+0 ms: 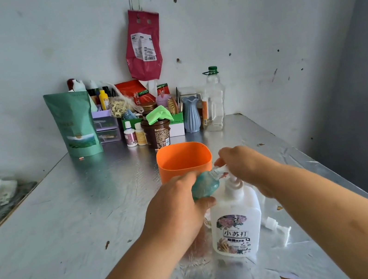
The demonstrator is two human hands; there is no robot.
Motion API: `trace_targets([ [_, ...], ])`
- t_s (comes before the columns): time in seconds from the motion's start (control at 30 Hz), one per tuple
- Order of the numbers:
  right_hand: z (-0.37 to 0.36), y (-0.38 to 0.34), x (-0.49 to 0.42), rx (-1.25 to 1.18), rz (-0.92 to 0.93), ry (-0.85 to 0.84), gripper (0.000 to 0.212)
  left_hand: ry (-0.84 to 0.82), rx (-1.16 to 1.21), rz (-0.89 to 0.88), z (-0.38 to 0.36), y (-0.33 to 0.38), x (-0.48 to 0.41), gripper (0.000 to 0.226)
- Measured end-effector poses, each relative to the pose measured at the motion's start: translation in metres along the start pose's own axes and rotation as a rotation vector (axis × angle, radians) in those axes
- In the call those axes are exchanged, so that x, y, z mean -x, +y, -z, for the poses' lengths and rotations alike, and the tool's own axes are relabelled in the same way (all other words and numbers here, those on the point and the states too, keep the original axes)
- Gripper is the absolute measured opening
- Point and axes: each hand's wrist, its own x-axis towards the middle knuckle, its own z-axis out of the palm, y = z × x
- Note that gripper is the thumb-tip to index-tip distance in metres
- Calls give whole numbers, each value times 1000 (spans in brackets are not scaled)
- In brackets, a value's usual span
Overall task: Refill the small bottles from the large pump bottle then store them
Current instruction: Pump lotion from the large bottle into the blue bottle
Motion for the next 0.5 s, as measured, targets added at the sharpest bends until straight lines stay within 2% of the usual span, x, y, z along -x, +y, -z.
trace_targets([
  [0.07,-3,2,-5,22,-7,50,37,-3,5,-2,-1,-1,-1,48],
  [0.27,-13,5,-5,250,59,31,35,-47,53,33,-4,-5,1,42],
  [0.4,-12,0,1,189,40,-18,44,-55,69,55,-3,-3,4,42],
  [0.5,-5,-2,4,29,-13,-78,52,-42,79,56,3,2,4,44],
])
